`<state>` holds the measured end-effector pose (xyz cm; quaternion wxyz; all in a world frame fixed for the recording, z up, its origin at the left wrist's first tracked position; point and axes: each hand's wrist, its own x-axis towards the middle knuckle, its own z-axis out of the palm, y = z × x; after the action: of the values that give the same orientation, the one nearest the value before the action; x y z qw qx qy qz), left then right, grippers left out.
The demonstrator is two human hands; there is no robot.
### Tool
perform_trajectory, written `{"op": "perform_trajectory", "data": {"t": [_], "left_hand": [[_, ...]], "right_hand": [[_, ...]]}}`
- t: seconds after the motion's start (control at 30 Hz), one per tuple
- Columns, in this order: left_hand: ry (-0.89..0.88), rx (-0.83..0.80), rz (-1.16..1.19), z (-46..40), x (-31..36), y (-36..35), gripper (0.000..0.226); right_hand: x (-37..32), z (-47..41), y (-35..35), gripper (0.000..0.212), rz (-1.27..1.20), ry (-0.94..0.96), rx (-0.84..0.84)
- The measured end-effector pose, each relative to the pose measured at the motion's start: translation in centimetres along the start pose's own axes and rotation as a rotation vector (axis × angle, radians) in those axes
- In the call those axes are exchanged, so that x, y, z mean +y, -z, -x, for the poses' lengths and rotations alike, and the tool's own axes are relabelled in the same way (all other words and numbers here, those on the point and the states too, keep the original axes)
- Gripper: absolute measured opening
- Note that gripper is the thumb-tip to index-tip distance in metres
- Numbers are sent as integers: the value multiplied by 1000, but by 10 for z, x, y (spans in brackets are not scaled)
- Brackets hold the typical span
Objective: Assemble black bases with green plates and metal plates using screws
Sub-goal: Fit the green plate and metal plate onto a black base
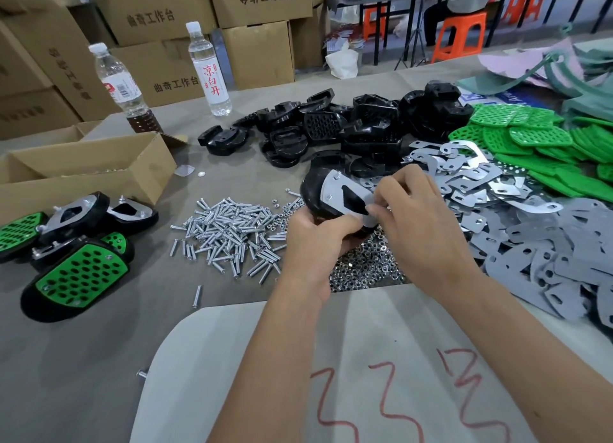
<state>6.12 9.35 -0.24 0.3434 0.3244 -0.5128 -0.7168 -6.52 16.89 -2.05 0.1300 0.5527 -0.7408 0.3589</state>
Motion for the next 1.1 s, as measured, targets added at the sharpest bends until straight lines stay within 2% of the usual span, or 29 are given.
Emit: {"op": "perform_trajectory", "data": {"t": [0.1,0.27,0.5,0.63,0.77,0.93,1.1], "left_hand": [[5,-27,-32,0,-1,2,38],[81,67,38,-2,-1,1,17],[-62,103,-78,-2,-9,-9,15],[-67,128,-59,-3,-10,-10,13],[-78,132,-73,-4,-11,-5,13],[-115,129,-97,-4,-13,-8,10],[-155,137,-140,-3,-14,-11,19]], "right_hand": [[-1,0,1,21,41,-12,-46],[0,0,1,26,59,31,-86],[0,1,-7,37,110,-81,-31],[0,1,-4,39,93,-119,-68],[-2,2,-3,30,98,-56,-157],[-8,1,-1,27,89,-85,-137],[-4,3,-3,31,60,-159,-131]]}}
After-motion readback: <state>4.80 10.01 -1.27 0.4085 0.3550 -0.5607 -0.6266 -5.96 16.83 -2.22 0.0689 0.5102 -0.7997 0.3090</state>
